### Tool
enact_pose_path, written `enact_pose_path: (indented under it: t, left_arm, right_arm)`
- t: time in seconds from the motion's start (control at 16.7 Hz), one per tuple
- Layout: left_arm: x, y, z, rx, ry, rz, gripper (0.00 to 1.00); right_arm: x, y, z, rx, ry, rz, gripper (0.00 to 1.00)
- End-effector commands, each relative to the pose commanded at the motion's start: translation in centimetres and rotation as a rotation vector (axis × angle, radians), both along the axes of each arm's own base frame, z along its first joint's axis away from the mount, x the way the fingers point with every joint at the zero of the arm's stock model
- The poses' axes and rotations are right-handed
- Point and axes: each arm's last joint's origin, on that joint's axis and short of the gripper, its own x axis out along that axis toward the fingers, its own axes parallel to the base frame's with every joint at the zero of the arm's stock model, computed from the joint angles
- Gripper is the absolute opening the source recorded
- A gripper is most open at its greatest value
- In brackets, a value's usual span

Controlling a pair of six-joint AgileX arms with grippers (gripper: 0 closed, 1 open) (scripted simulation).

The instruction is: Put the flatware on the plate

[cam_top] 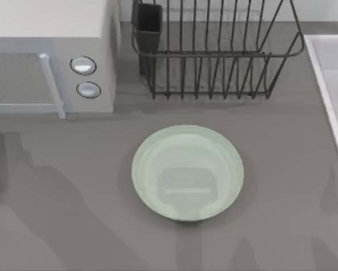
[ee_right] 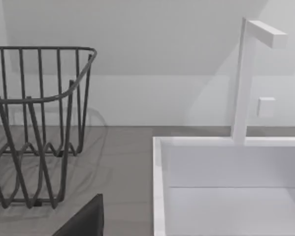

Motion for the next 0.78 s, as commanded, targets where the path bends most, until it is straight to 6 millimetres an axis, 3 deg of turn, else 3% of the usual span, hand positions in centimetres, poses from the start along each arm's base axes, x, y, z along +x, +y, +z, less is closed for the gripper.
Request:
enact_pose_path:
  t: [0.78]
  left_arm:
    - [0.0,0.0,0.0,0.0,0.0,0.0,0.02]
  right_arm:
    - [0.0,0.0,0.0,0.0,0.0,0.0,1.0]
